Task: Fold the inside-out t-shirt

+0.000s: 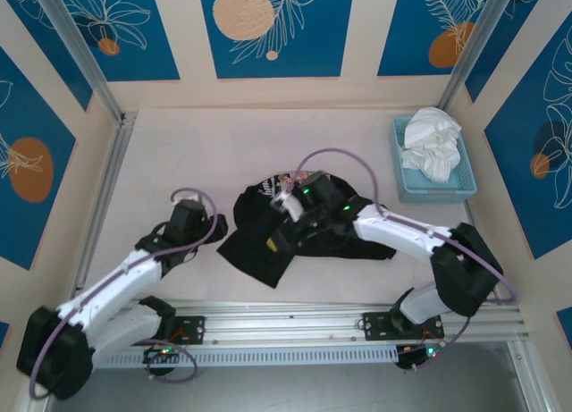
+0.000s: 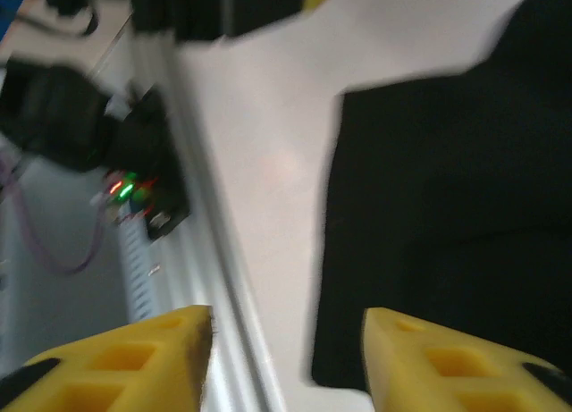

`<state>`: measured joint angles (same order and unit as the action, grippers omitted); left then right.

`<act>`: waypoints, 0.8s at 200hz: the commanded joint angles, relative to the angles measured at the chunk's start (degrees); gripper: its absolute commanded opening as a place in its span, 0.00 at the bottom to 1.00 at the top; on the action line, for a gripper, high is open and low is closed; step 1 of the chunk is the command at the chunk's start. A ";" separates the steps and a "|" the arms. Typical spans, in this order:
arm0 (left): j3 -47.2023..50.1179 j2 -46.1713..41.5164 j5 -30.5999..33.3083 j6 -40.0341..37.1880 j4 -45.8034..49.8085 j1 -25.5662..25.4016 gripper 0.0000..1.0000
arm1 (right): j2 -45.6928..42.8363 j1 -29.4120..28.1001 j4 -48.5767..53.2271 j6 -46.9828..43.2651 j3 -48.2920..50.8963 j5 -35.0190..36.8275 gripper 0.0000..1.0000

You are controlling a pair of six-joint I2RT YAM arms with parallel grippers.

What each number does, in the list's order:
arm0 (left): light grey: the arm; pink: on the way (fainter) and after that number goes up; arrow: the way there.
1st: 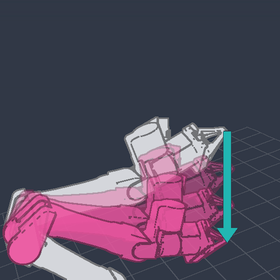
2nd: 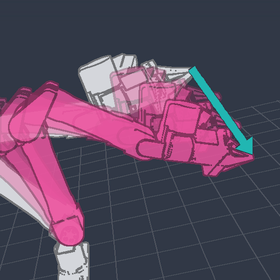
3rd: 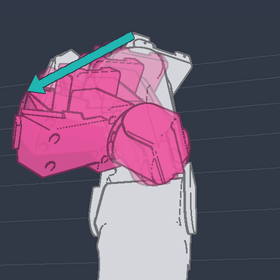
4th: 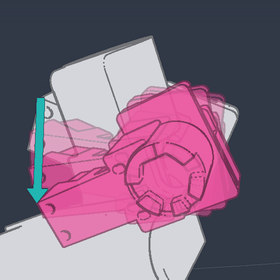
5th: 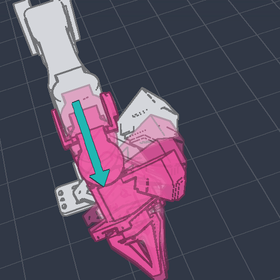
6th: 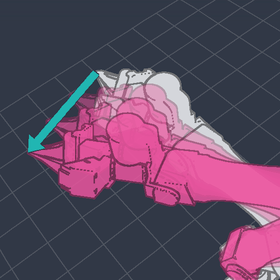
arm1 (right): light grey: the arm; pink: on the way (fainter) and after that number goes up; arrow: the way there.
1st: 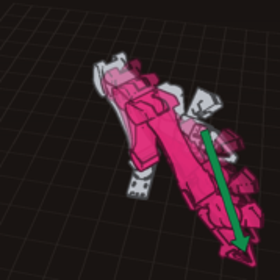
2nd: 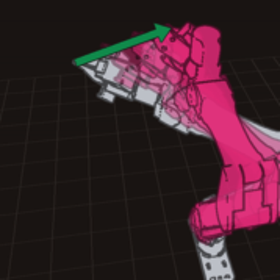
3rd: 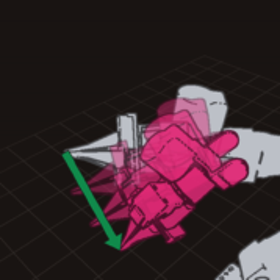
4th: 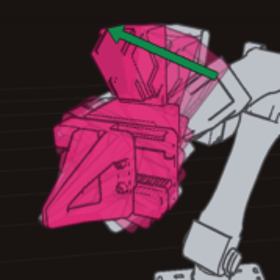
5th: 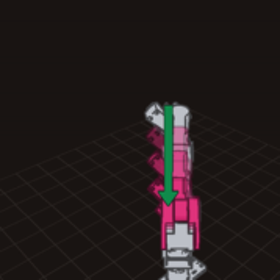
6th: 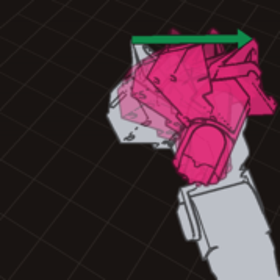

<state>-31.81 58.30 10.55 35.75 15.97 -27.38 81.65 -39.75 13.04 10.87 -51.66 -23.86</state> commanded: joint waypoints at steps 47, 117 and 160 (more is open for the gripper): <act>-24.25 33.17 -12.72 -7.85 -7.77 1.72 0.83 | 4.53 17.79 9.60 4.33 -7.00 29.83 0.66; -31.94 48.72 -23.21 -5.98 -10.03 4.14 0.32 | 17.85 15.37 7.78 1.49 -14.39 26.46 0.39; -37.63 45.11 -27.10 -5.31 -12.89 8.74 0.00 | 11.53 17.44 7.68 -3.38 -19.88 29.50 0.00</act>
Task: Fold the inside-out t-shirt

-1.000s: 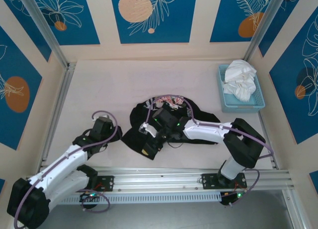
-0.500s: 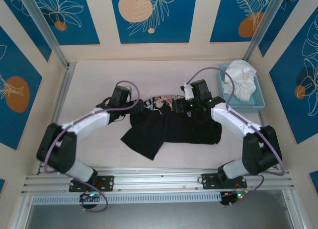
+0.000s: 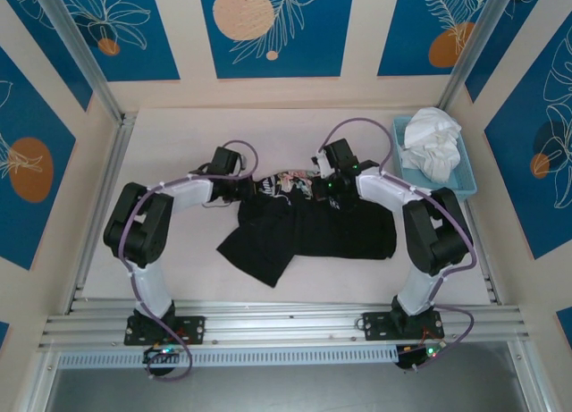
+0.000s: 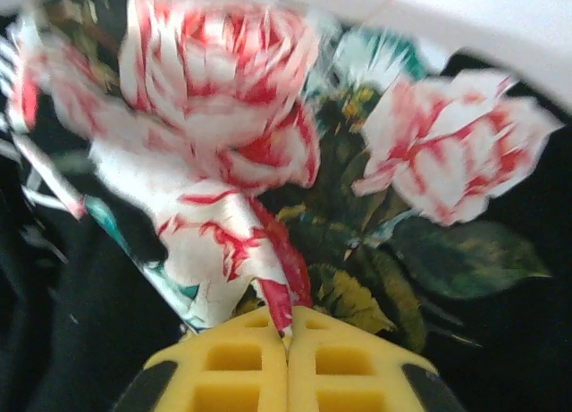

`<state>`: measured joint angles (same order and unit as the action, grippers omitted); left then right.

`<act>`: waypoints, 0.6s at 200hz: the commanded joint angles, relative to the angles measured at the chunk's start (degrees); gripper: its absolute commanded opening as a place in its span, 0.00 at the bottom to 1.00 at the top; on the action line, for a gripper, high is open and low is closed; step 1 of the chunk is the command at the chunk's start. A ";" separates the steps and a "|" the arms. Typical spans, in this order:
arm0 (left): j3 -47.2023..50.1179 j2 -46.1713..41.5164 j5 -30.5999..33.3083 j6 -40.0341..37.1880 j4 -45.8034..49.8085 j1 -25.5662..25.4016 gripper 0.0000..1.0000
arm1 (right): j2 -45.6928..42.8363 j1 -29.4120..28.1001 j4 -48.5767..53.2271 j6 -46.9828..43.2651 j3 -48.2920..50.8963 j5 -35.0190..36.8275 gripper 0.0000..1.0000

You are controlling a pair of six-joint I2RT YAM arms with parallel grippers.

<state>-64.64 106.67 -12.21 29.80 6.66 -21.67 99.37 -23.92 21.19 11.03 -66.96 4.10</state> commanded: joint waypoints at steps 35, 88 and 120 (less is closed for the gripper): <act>-6.24 -15.74 -10.62 1.72 -8.51 3.36 0.00 | -22.65 4.41 -0.89 -3.64 -1.74 1.26 0.00; 20.14 -35.61 -14.92 1.36 -13.96 -0.83 0.44 | -47.41 3.72 -0.89 8.24 25.44 -0.03 0.37; 28.23 -36.84 -13.77 1.41 -11.57 -0.83 0.63 | -46.35 1.37 -4.14 13.11 33.51 -2.20 0.51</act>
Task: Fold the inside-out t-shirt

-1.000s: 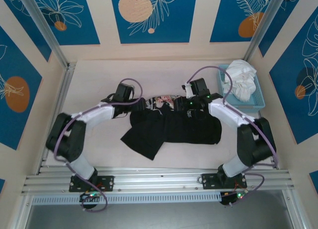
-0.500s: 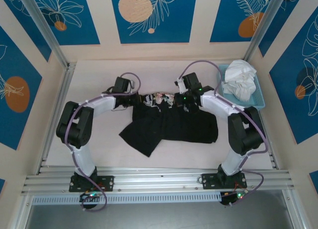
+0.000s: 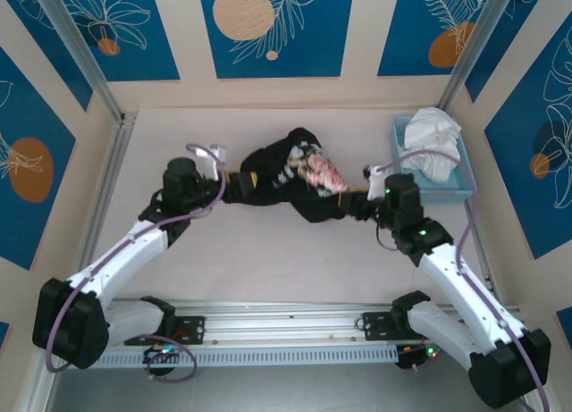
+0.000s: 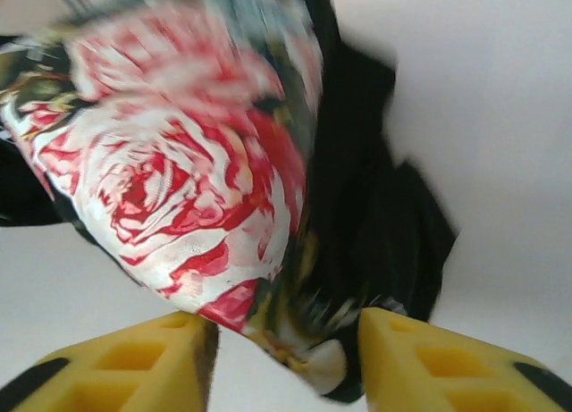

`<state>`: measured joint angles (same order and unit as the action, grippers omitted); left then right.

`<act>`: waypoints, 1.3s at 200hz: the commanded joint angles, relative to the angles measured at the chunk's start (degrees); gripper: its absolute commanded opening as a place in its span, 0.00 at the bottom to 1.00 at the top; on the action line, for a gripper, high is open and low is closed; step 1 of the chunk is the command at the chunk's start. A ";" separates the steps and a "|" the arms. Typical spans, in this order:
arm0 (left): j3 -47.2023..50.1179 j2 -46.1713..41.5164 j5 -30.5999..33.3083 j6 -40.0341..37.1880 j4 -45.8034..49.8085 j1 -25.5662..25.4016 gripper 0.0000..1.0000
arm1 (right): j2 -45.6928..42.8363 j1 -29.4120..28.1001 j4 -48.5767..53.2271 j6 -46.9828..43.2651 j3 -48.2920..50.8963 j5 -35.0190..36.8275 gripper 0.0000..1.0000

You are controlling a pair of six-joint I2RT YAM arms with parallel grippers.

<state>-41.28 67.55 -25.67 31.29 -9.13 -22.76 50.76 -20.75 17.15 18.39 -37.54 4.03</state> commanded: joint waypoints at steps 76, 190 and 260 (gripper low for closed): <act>-6.68 15.20 4.93 -0.53 9.64 0.26 0.69 | 26.60 -8.50 -10.11 -1.73 -11.79 1.98 0.58; -13.26 21.30 16.76 -8.78 18.65 -4.67 0.68 | 45.57 -7.63 -12.39 -0.96 -25.51 1.20 0.04; -26.12 33.91 15.59 -15.09 20.87 -8.87 0.66 | 34.55 -3.06 -21.37 6.49 -13.57 -10.18 0.00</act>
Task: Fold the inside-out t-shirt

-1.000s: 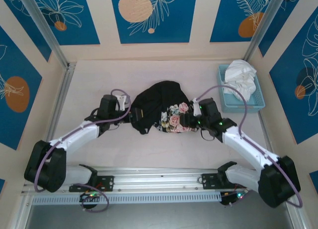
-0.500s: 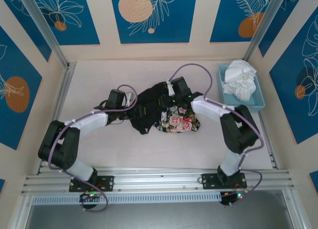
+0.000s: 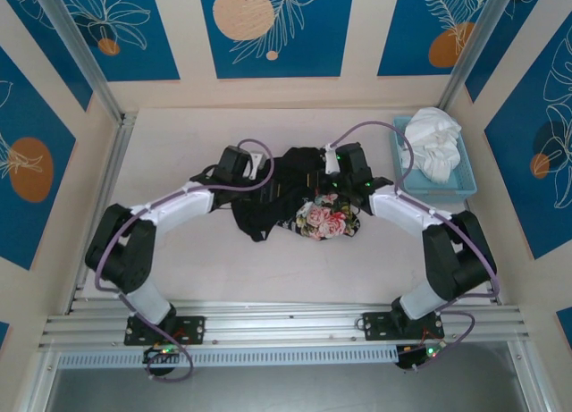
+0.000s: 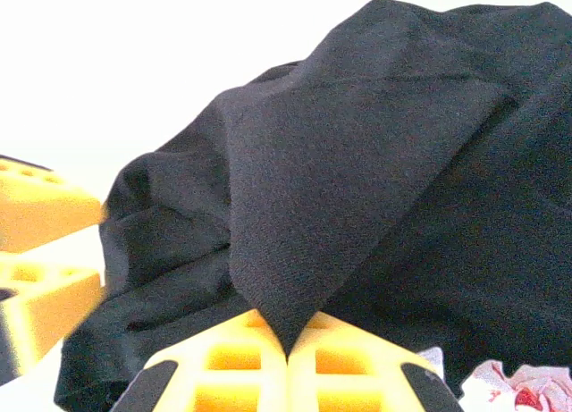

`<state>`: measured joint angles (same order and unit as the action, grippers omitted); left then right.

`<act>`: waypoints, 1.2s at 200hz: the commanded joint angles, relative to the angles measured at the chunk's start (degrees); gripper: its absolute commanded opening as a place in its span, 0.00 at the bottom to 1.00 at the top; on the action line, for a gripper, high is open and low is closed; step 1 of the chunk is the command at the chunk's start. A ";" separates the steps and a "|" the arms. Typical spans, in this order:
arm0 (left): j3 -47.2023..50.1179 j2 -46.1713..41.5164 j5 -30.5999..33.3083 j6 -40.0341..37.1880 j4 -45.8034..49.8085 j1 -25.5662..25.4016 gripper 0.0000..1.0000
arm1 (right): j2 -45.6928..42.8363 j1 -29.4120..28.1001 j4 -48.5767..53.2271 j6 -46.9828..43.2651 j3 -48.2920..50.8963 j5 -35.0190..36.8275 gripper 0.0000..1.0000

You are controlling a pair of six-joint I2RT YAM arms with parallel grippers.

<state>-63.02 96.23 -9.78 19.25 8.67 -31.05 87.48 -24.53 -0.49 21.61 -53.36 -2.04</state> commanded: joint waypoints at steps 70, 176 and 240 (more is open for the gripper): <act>-5.47 1.68 -4.42 -4.06 2.59 2.03 0.00 | -10.73 5.16 2.64 1.53 0.59 -4.06 0.00; 3.52 -27.55 -9.73 -2.10 -6.67 8.37 0.00 | -25.78 7.09 13.07 -12.11 -2.22 -12.54 0.00; 6.94 -25.34 -19.88 1.46 -11.95 8.37 0.00 | -11.16 6.06 26.09 -6.08 -6.62 2.11 0.18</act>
<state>-57.43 70.17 -24.62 18.57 1.19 -23.35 73.17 -17.89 16.91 14.66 -57.63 -6.63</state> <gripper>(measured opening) 0.045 0.125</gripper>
